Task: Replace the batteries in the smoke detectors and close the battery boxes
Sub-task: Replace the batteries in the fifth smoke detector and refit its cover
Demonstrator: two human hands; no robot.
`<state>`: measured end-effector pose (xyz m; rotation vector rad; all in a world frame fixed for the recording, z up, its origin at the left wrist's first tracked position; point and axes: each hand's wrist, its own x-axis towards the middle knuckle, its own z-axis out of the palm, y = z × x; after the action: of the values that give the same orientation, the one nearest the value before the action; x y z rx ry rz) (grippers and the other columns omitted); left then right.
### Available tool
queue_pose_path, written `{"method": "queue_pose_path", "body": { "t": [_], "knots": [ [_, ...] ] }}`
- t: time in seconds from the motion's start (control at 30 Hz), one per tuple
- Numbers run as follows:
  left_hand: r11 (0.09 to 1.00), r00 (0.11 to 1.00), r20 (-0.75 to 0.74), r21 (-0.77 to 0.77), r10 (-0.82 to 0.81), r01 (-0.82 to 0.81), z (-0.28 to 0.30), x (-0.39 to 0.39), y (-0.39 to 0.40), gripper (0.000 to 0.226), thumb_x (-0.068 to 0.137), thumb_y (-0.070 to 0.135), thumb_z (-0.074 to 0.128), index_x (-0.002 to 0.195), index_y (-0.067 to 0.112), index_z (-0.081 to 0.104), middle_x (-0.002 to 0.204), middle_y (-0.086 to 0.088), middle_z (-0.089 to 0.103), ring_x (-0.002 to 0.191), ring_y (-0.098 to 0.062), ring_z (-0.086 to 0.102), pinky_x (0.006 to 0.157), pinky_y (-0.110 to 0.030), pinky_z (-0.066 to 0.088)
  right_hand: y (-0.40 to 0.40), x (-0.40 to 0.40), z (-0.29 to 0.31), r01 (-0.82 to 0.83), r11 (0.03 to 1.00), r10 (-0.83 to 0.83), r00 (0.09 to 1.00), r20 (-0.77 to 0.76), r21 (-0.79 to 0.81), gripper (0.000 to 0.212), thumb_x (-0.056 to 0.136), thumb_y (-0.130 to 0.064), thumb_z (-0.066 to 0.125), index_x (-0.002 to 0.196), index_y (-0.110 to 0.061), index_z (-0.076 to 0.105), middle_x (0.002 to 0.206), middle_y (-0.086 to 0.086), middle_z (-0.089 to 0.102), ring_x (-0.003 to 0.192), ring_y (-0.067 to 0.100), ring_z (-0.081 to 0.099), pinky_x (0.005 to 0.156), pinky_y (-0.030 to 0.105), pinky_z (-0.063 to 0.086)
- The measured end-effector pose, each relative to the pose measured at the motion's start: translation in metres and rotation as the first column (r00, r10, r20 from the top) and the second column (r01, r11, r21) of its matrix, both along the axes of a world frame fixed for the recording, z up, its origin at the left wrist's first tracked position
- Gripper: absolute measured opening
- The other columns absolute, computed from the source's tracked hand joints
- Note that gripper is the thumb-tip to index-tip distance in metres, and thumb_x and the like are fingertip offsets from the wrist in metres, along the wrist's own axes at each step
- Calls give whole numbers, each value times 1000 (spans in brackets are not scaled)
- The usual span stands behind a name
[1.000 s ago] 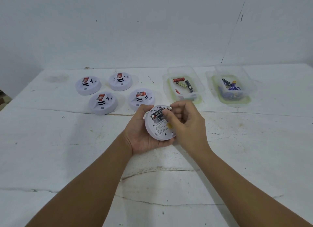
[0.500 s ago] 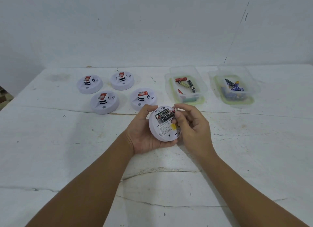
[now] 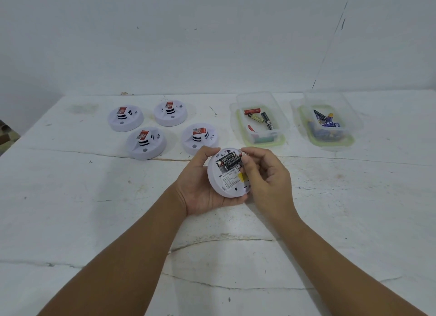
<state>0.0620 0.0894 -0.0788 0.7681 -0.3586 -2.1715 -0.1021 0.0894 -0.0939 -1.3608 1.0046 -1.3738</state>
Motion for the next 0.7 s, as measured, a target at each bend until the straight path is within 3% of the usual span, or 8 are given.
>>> {"method": "queue_pose_path", "body": {
  "t": [0.17,0.33,0.43,0.57,0.7],
  "knots": [
    [1000,999,-44,9,-19,19,1,-2,1,55,86,41,63,132,11,65,139,-19,60,128,-37,55,105,-54,47,8,6,2,75,996,-78,996,-52,-50,8,101,-21,68,109,-20,68,96,-4,76,91,19,73,80,36,61],
    [1000,999,-31,-25,-17,16,-2,-1,-1,69,84,41,71,148,20,56,147,-13,55,134,-36,52,117,-56,34,10,13,-4,164,973,-191,968,-162,-164,4,99,-17,71,103,-16,72,102,-4,67,98,15,66,84,25,53],
    [999,1000,-16,-32,-5,5,-4,-1,-2,69,94,52,61,155,23,47,149,-11,56,135,-34,52,111,-59,43,6,14,-8,210,961,-246,946,-212,-177,6,94,-16,76,100,-16,75,105,3,56,100,10,60,87,17,48],
    [1000,1000,-11,-12,11,-11,-2,-2,-1,65,96,56,56,153,24,50,144,-10,61,124,-33,63,97,-57,55,5,14,-8,213,955,-258,939,-228,-207,4,93,-12,77,96,-13,75,103,3,54,96,7,60,86,12,46],
    [1000,1000,-6,-15,-1,1,-3,-1,-2,65,97,57,55,153,25,50,144,-9,61,126,-33,61,101,-57,52,5,15,-7,193,955,-244,942,-231,-223,5,93,-11,77,93,-11,73,100,3,53,91,5,59,83,11,46]
  ]
}}
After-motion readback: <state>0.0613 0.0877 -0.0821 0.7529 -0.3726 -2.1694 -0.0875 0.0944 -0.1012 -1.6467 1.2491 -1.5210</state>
